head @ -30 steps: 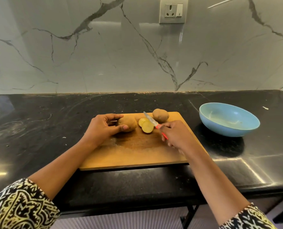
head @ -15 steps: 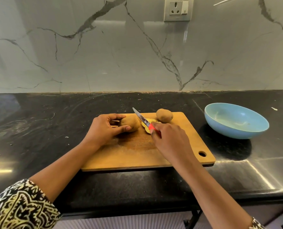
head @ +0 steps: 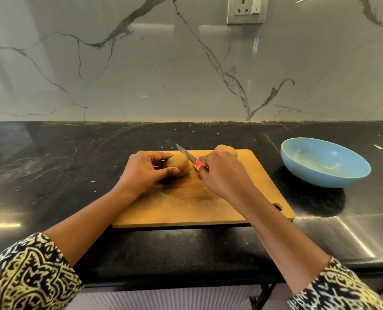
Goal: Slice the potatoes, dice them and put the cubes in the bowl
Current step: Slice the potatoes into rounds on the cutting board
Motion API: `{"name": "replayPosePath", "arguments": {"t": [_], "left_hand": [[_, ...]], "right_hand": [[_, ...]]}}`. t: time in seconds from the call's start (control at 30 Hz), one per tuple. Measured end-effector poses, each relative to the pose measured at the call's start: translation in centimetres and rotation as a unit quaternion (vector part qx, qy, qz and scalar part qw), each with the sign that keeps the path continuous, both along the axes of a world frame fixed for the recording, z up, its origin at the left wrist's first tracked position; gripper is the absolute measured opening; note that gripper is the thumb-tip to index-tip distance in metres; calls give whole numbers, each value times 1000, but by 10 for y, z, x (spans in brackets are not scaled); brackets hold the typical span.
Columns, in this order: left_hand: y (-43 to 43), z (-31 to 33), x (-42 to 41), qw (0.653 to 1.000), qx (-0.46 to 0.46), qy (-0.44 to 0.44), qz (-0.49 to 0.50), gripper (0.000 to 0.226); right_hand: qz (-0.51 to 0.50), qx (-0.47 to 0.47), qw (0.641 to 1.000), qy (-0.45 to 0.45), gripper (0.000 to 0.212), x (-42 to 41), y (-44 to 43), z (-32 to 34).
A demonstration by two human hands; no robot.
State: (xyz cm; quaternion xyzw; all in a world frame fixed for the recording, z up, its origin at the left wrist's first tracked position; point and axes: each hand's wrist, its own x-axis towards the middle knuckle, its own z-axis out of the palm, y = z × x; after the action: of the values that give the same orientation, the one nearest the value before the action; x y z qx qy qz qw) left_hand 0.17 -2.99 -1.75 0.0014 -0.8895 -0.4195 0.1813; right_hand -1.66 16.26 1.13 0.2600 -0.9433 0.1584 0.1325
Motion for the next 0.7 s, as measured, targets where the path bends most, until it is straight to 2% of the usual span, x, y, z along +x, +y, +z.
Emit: {"name": "replayPosePath", "arguments": {"t": [0.23, 0.5, 0.6, 0.7], "left_hand": [[3, 0, 2, 1000, -13, 13, 5, 53], [0, 0, 2, 999, -23, 20, 15, 57], [-1, 0, 2, 1000, -15, 10, 14, 58], [-2, 0, 1, 1000, -6, -5, 11, 60]], "right_hand": [[-11, 76, 997, -8, 19, 13, -7, 11], [-18, 115, 992, -47, 23, 31, 2, -11], [-32, 81, 996, -30, 24, 34, 14, -18], [-56, 17, 996, -71, 26, 21, 18, -21]]}}
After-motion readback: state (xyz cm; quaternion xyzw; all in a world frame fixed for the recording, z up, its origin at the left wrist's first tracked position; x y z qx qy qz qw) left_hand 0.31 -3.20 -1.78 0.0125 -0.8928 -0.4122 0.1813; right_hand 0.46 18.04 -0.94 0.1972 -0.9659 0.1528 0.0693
